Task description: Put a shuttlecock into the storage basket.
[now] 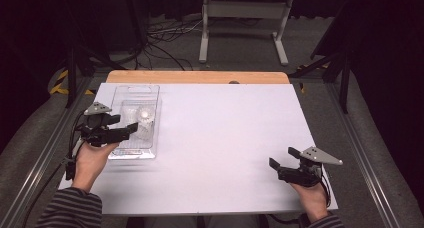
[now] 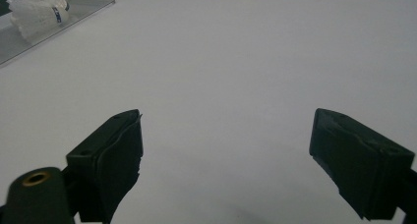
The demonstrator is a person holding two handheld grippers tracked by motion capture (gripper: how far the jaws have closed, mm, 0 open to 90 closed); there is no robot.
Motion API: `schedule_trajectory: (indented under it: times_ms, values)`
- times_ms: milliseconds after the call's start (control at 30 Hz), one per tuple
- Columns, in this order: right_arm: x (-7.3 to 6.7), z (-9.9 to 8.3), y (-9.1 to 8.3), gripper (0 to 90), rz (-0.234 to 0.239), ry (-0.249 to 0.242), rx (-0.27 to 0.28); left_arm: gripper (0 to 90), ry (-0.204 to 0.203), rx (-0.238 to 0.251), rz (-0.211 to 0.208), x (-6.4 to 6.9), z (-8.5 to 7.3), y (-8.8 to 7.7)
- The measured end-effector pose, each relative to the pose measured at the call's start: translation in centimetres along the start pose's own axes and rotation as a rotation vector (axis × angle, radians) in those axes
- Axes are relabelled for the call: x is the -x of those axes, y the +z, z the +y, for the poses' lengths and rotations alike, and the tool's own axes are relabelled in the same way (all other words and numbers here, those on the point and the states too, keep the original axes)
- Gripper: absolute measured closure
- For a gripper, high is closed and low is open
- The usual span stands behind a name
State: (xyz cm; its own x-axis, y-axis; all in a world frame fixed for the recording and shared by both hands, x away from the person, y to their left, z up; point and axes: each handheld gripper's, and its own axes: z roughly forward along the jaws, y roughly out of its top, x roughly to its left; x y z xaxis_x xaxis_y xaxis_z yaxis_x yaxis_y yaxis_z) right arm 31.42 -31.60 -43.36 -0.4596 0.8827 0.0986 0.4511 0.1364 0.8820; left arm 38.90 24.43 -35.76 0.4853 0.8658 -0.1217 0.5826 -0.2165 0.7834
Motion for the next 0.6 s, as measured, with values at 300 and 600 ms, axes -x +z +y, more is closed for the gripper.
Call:
schedule_trajectory:
  times_ms: [300,600]
  values:
    - [-0.01,-0.01,0.0,13.5,0.002,-0.001,-0.001,27.3,0.004,0.01,-0.005,0.12,-0.45,-0.36]
    - [-0.01,-0.01,0.01,13.5,0.003,-0.001,-0.006,27.3,0.004,0.019,-0.013,0.14,-0.82,-0.7]
